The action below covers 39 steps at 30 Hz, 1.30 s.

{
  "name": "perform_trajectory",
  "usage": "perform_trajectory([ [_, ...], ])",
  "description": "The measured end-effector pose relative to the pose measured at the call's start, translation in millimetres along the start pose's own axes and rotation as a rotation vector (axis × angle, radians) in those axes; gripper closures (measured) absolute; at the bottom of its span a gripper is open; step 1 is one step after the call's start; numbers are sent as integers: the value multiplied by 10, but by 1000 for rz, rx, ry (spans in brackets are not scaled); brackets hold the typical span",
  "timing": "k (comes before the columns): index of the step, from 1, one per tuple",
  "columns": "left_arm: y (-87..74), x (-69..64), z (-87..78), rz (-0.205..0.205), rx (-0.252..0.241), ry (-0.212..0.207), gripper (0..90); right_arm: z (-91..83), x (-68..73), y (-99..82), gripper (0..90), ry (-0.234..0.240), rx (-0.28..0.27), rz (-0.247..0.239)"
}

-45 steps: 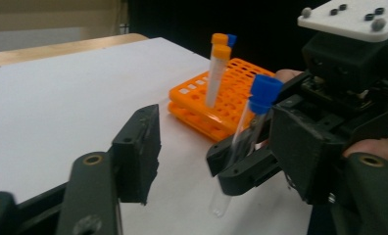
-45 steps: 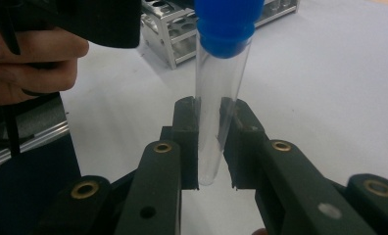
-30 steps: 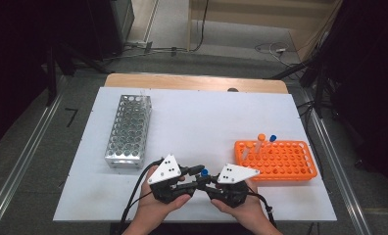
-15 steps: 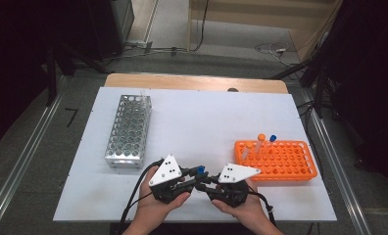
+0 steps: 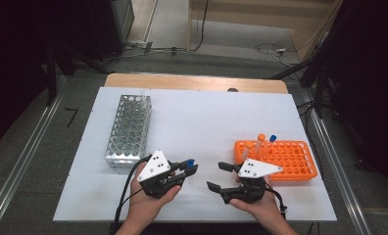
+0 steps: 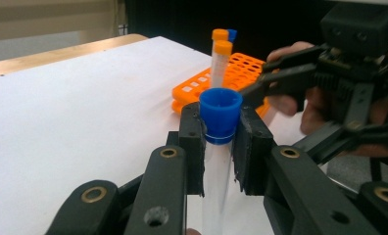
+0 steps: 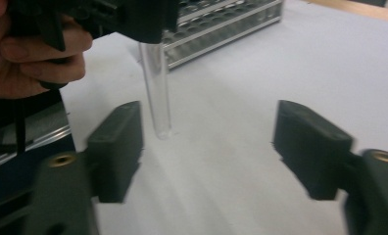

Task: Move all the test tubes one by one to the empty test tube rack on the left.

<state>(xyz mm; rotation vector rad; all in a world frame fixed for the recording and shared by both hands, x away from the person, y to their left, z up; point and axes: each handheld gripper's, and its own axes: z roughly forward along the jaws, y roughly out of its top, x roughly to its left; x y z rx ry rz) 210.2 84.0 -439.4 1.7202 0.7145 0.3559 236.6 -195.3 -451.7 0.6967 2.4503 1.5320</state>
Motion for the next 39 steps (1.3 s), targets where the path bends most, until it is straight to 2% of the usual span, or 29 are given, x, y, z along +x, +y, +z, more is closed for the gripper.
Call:
perform_trajectory([
  [6, 5, 91, -91, -11, -9, 26, 765, -176, -114, -25, 15, -18, -15, 2],
  [8, 5, 125, -120, -13, -8, 40, 765, -231, -154, -38, 0, -17, -25, 8],
  [11, 6, 183, -162, -27, -16, 50, 765, -308, -205, -54, 0, -33, -38, 29],
  [14, 14, 244, -203, -40, -22, 64, 765, -363, -249, -66, 0, -40, -46, 29],
  [22, 63, 414, -319, -44, -24, 118, 766, -473, -406, -115, 0, -73, -48, 43],
  [39, 303, 975, -404, -54, -53, 268, 765, -696, -718, -229, 0, -156, -76, 88],
])
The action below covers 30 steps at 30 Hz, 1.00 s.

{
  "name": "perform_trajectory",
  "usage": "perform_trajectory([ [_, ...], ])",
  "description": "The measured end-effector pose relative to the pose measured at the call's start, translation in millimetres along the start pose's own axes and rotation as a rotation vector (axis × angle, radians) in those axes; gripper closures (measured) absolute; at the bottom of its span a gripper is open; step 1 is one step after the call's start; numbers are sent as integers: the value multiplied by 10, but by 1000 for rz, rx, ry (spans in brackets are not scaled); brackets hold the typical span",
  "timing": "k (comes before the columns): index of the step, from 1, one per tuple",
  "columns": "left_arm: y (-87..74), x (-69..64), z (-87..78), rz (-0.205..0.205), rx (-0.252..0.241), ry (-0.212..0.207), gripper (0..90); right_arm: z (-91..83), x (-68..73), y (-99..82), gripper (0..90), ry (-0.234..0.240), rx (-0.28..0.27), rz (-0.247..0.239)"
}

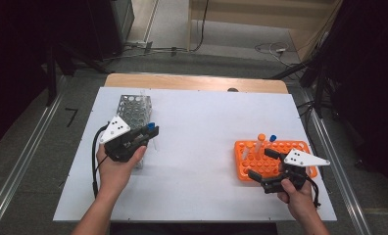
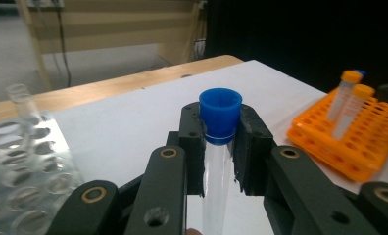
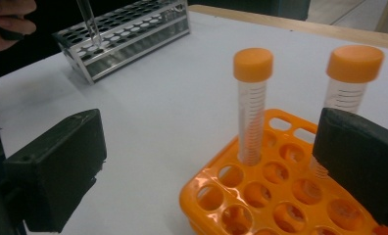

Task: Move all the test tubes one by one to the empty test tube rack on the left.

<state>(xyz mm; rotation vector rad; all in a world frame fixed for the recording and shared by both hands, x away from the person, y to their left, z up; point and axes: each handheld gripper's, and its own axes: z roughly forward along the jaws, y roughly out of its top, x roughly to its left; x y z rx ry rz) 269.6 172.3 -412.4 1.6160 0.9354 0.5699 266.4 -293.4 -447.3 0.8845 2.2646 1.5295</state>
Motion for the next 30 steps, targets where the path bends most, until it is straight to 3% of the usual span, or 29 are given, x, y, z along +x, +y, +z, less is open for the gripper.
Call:
perform_trajectory([
  [17, 133, 577, 229, -58, -21, 142, 766, -87, -170, -38, 0, -39, -2, 37],
  [30, 278, 848, 430, -71, -47, 218, 765, -88, -199, -50, 0, -52, 2, 43],
])
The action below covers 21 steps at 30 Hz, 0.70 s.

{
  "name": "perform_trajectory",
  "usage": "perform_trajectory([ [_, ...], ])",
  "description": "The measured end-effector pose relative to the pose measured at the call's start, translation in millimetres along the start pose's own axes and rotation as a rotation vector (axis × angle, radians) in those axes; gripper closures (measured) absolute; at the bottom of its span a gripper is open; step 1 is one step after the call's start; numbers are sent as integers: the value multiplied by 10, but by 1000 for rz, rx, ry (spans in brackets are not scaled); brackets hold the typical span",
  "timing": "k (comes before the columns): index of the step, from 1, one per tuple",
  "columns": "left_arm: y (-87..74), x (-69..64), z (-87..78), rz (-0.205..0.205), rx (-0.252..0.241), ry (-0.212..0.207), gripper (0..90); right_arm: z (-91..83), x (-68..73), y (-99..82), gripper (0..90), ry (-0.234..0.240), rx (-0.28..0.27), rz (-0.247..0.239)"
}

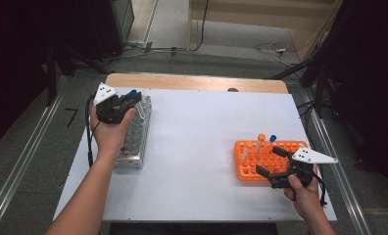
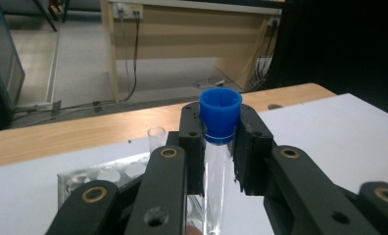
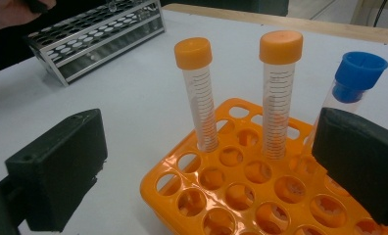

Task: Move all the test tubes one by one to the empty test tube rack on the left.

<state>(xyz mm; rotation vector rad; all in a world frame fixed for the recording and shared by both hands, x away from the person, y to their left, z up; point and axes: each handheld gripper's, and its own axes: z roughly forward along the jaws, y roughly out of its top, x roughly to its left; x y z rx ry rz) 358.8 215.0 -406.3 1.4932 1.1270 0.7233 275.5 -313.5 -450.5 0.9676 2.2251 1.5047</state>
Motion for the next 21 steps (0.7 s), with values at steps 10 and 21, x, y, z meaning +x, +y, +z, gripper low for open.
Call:
perform_trajectory([
  [10, 31, 80, 206, 1, -9, 61, 766, 9, 0, -7, 0, -2, 4, 2],
  [21, -62, 86, 294, 6, 54, 90, 766, 9, -9, -12, 0, -6, 5, 3],
])
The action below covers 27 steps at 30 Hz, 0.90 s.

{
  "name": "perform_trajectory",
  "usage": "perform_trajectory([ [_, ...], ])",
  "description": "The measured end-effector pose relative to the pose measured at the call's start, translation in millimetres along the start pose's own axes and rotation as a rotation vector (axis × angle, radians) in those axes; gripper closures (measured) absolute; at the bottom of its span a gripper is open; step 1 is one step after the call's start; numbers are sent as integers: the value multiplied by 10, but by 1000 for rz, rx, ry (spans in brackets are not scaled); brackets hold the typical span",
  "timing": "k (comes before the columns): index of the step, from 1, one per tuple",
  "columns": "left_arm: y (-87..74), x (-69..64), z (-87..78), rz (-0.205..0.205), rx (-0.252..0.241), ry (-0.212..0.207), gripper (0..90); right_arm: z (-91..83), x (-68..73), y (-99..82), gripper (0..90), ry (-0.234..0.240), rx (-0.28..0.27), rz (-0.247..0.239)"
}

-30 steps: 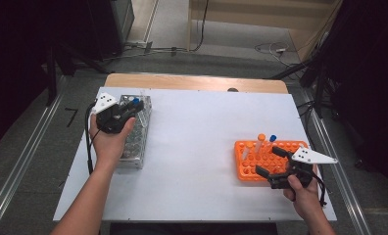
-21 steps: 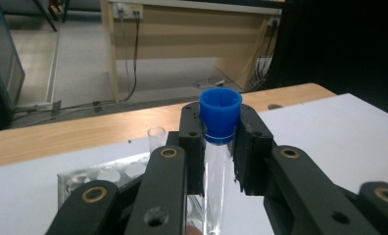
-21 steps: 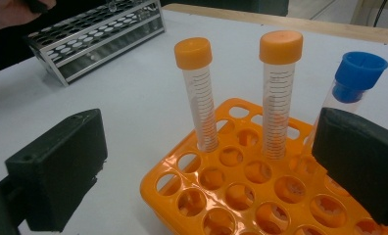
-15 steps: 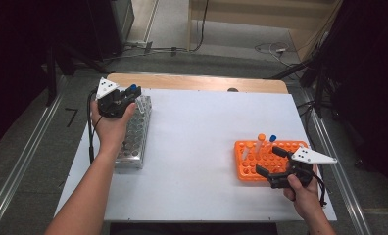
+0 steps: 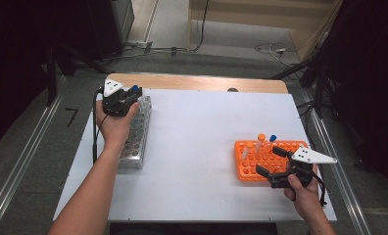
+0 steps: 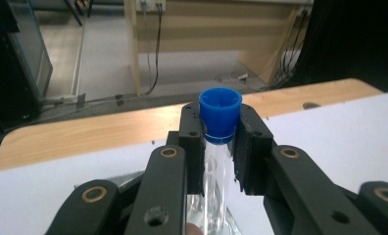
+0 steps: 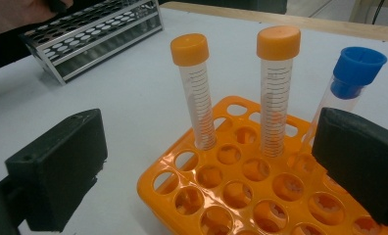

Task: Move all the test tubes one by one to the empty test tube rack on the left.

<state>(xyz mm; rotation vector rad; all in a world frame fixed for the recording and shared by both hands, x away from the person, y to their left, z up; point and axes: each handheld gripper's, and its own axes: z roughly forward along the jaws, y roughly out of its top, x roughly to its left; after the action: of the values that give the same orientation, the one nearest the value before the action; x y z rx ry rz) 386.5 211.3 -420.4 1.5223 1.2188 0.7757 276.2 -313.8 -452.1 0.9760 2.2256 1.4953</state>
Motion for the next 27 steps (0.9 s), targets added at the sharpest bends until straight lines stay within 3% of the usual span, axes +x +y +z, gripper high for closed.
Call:
perform_trajectory([
  [5, -53, -22, -14, 18, 59, 2, 765, -1, -4, 0, 0, -2, 0, -3],
  [15, -112, -33, 28, 17, 139, 1, 763, 2, -5, 5, 0, -9, -4, 0],
  [20, -124, -38, 56, -4, 170, -4, 746, -2, -27, 4, 0, -15, -9, 11],
  [24, -115, -28, 42, -20, 177, 14, 614, -8, -41, 6, 0, -21, -10, 15],
  [27, -97, -21, 7, -34, 163, 2, 487, -9, -50, 9, 0, -28, -12, 17],
])
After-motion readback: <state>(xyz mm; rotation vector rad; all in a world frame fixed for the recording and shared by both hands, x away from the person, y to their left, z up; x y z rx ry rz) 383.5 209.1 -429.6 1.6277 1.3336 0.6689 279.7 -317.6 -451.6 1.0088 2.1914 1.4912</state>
